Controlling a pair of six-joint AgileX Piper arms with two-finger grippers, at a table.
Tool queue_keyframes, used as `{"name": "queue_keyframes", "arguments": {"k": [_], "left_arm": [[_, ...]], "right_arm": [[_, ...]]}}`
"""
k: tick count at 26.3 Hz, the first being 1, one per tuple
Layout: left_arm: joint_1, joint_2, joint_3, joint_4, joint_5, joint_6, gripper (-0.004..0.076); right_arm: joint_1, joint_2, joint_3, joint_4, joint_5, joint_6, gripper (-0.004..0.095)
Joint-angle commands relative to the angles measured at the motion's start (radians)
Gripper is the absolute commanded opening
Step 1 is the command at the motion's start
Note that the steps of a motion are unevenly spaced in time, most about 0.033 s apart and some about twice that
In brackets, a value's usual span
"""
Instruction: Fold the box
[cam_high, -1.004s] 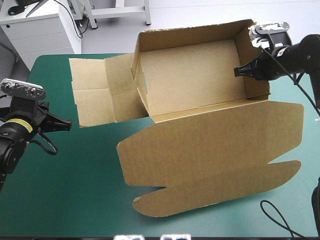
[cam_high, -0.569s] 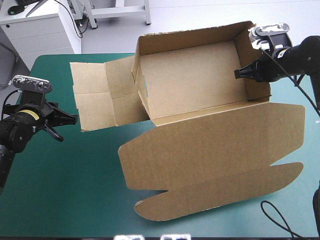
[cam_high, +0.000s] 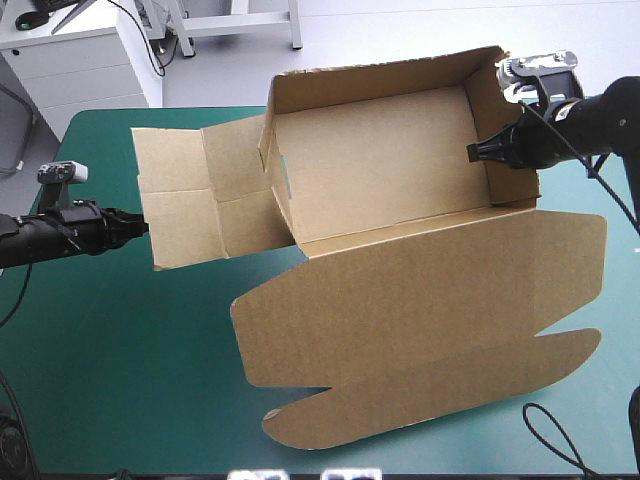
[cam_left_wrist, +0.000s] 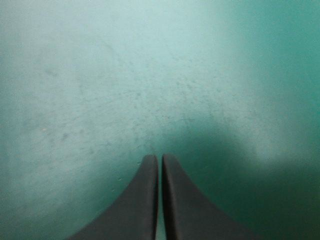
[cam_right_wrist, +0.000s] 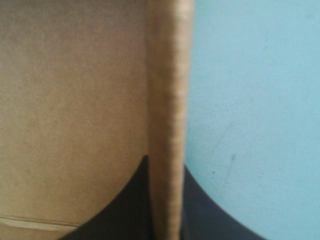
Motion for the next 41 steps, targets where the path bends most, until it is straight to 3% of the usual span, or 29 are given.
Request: {"name": "queue_keyframes", "arguments": {"k": [1,5,9,11,19,29,36,38,41], "left_arm": [[0.003,0.02,-0.025,-0.198,0.054,0.069,0.0016],[-0.071,0.059,-0.025,-0.272,0.087,0.107,0.0016],[-0.252,0.059,-0.025,-0.316,-0.003,0.114,0.0015],[-0.309,0.059,-0.025,-0.374,0.004,0.144,0.0015],[-0.316,0.057,-0.033,-0.543,0.196,0.171,0.0015],[-0.326,-0.001,-0.054,-0.586,0.196,0.171,0.0017],[-0.416,-0.008,-0.128,-0.603,0.196,0.168,0.0019],[-0.435,-0.008,-0.152,-0.615,0.196,0.171,0.0046],[-0.445,-0.008,-0.184,-0.614,0.182,0.16,0.0148]], "right_arm": [[-0.007,-0.045,-0.027,0.054,-0.005,-0.002,-0.0019],[-0.007,-0.045,-0.027,0.059,-0.005,0.003,-0.0019],[-0.007,-0.045,-0.027,0.055,-0.005,0.003,-0.0019],[-0.007,-0.045,-0.027,0.047,-0.005,0.003,-0.0019],[-0.003,-0.043,-0.017,0.013,-0.011,0.032,-0.0018],[-0.003,-0.041,-0.01,-0.007,-0.039,0.058,-0.0017],[-0.003,-0.041,-0.01,0.024,-0.045,0.058,-0.0017],[-0.003,-0.041,-0.01,0.02,-0.045,0.058,-0.0017],[-0.003,-0.041,-0.01,0.02,-0.045,0.055,-0.0017]]}}
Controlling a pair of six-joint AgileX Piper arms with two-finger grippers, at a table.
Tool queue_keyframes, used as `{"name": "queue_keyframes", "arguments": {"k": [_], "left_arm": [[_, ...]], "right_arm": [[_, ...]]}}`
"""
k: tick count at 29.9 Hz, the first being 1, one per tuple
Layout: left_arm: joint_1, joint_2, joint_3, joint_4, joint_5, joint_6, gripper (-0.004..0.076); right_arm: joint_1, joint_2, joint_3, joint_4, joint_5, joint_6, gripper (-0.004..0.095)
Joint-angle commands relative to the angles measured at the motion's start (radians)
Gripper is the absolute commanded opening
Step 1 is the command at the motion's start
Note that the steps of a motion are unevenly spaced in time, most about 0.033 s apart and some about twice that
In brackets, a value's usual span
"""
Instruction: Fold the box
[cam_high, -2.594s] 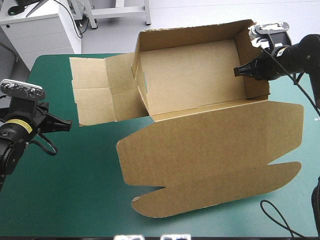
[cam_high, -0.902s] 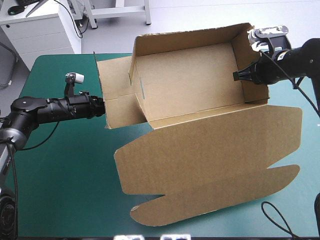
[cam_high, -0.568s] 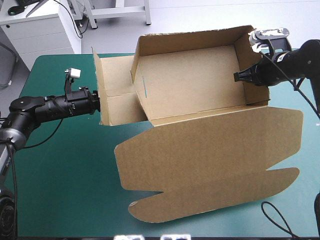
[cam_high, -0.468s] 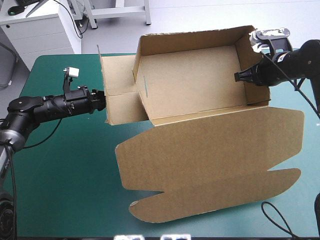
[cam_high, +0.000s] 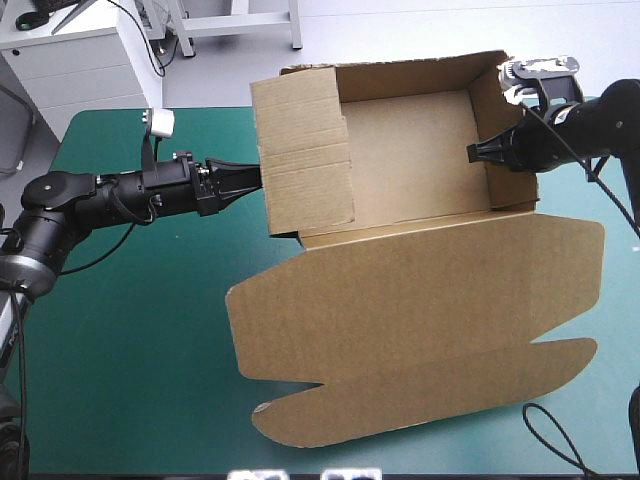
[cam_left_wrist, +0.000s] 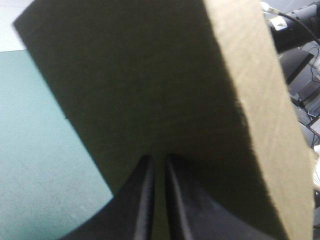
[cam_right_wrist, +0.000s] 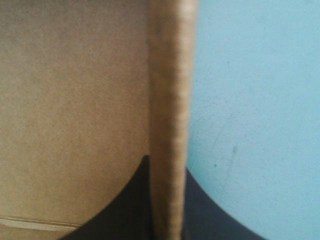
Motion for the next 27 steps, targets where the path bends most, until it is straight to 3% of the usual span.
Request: {"name": "queue_keyframes", "arguments": {"k": [1,5,8,27], "left_arm": [[-0.011,-0.038,-0.06,-0.092,0.072,-0.024,0.0185],[-0.011,-0.038,-0.062,-0.089,0.073,-0.047,0.0362],[-0.011,-0.038,-0.062,-0.103,0.086,-0.05,0.0445],[-0.028,-0.038,-0.064,-0.181,0.086,-0.072,0.0486]], "right_arm": [[-0.003,-0.041,-0.026,0.034,-0.048,0.008,-0.0017],[-0.003,-0.041,-0.026,0.038,-0.055,0.008,-0.0017],[-0.003,-0.041,-0.026,0.041,-0.059,0.008,-0.0017],[-0.003,-0.041,-0.026,0.041,-0.065,0.008,-0.0017]]}}
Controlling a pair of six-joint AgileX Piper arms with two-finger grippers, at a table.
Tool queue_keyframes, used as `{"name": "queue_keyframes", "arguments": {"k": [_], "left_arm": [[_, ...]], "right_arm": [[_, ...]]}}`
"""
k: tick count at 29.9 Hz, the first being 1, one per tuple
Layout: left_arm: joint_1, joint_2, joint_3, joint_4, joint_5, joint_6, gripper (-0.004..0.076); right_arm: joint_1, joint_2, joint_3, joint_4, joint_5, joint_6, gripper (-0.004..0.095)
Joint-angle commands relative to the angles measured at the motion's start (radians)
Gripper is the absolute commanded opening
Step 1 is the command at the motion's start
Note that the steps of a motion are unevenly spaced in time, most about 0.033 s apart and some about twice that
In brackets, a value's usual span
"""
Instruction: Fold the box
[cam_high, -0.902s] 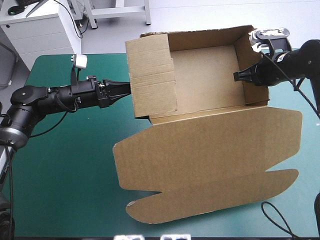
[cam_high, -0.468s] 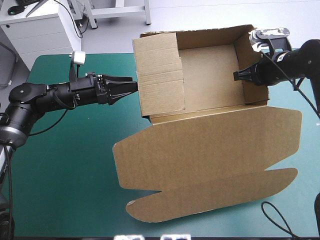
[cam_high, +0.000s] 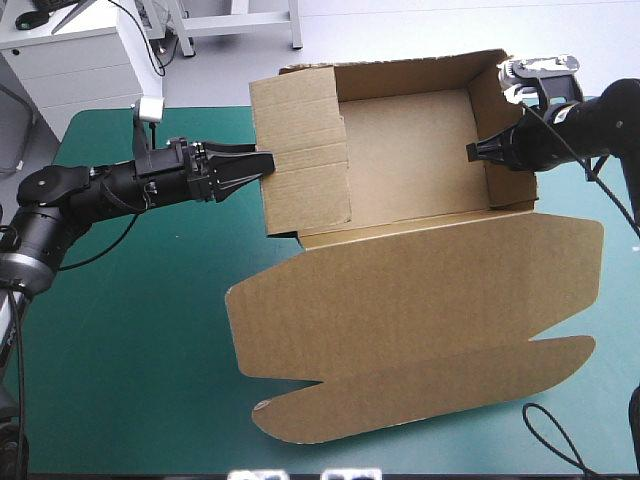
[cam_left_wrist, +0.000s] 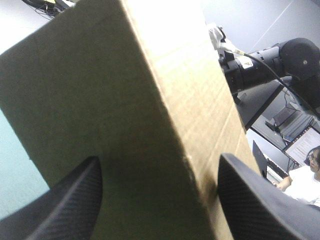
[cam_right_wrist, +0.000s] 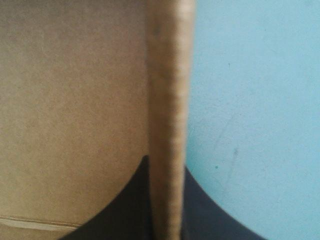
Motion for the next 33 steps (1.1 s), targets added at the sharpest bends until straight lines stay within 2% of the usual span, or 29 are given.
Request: {"name": "queue_keyframes", "arguments": {"k": [1,3,9,15,18,23,29,33], "left_arm": [[-0.029,-0.038,-0.037,-0.09,0.084,-0.011,0.0486],[-0.055,-0.038,-0.048,-0.07,0.071,-0.015,0.0486],[-0.131,-0.038,-0.146,0.156,-0.107,-0.15,0.0484],[-0.202,-0.038,-0.314,0.457,-0.216,-0.381,0.0484],[-0.242,-0.038,-0.376,0.64,-0.246,-0.517,0.0484],[-0.277,-0.034,-0.403,0.844,-0.279,-0.656,0.0484],[-0.279,-0.012,-0.405,0.916,-0.286,-0.727,0.0483],[-0.283,0.008,-0.424,0.948,-0.292,-0.762,0.045]], "right_arm": [[-0.003,-0.041,-0.026,0.038,-0.063,0.008,-0.0017],[-0.003,-0.041,-0.026,0.038,-0.067,0.01,-0.0016],[-0.003,-0.041,-0.026,0.03,-0.079,0.032,-0.0008],[0.082,-0.041,-0.026,-0.109,-0.132,0.125,-0.0007],[0.135,-0.041,-0.026,-0.129,-0.173,0.153,-0.0008],[0.177,-0.041,-0.026,-0.115,-0.204,0.19,-0.0008],[0.177,-0.041,-0.026,-0.075,-0.205,0.19,-0.0008],[0.184,-0.041,-0.026,-0.069,-0.203,0.198,-0.0008]]}}
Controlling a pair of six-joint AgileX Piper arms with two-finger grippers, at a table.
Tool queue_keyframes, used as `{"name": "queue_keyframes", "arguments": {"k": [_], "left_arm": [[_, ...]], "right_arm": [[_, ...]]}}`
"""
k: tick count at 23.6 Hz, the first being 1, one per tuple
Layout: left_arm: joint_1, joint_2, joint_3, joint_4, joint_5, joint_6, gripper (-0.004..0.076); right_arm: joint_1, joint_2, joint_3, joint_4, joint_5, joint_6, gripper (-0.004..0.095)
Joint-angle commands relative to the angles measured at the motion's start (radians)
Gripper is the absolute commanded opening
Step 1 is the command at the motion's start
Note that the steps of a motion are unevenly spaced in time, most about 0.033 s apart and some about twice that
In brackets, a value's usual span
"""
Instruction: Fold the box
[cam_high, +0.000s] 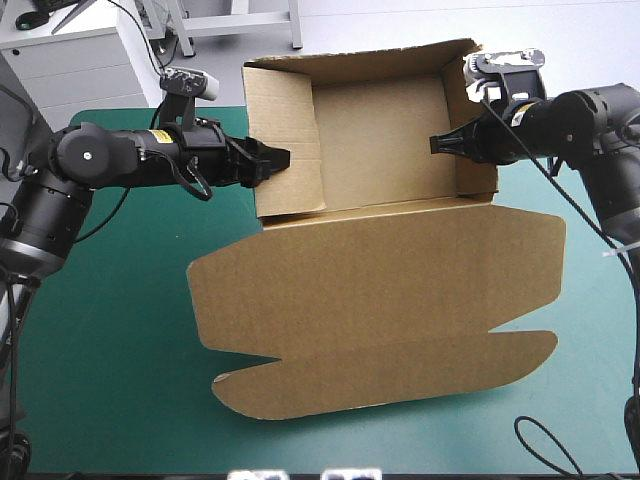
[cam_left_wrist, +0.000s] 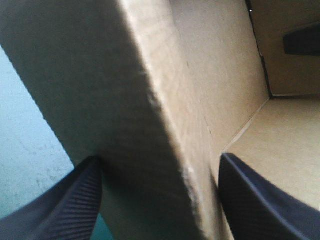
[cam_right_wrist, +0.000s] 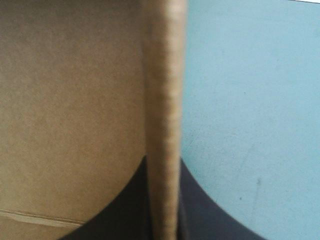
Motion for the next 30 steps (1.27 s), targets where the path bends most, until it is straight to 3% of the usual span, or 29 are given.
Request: {"name": "queue_keyframes", "arguments": {"k": [1,10,15,17,19,21,26,30], "left_arm": [[-0.018,-0.012,-0.056,0.027,-0.058,-0.058,0.0437],[-0.191,0.02,-0.1,0.5,-0.051,-0.273,0.0393],[-0.238,0.08,-0.142,0.614,-0.019,-0.396,0.0368],[-0.238,0.107,-0.168,0.597,-0.022,-0.419,0.0328],[-0.238,0.155,-0.217,0.569,0.004,-0.435,0.0144],[-0.238,0.18,-0.218,0.553,0.005,-0.398,0.0034],[-0.238,0.223,-0.213,0.571,0.068,-0.354,-0.0003],[-0.236,0.306,-0.212,0.651,0.166,-0.347,-0.0002]], "right_arm": [[0.011,-0.041,-0.028,0.062,-0.071,0.018,-0.0008],[0.011,-0.021,-0.028,0.067,-0.057,0.034,-0.0008],[0.011,-0.003,-0.028,0.071,-0.041,0.041,-0.0008],[0.011,0.004,-0.028,0.071,-0.026,0.044,-0.0008],[0.011,0.022,-0.028,0.064,0.005,0.037,-0.0008],[0.011,0.036,-0.028,0.063,0.025,0.037,-0.0008],[0.011,0.11,-0.028,0.06,0.126,0.008,-0.0008],[0.011,0.23,-0.028,0.07,0.133,0.008,-0.0008]]}}
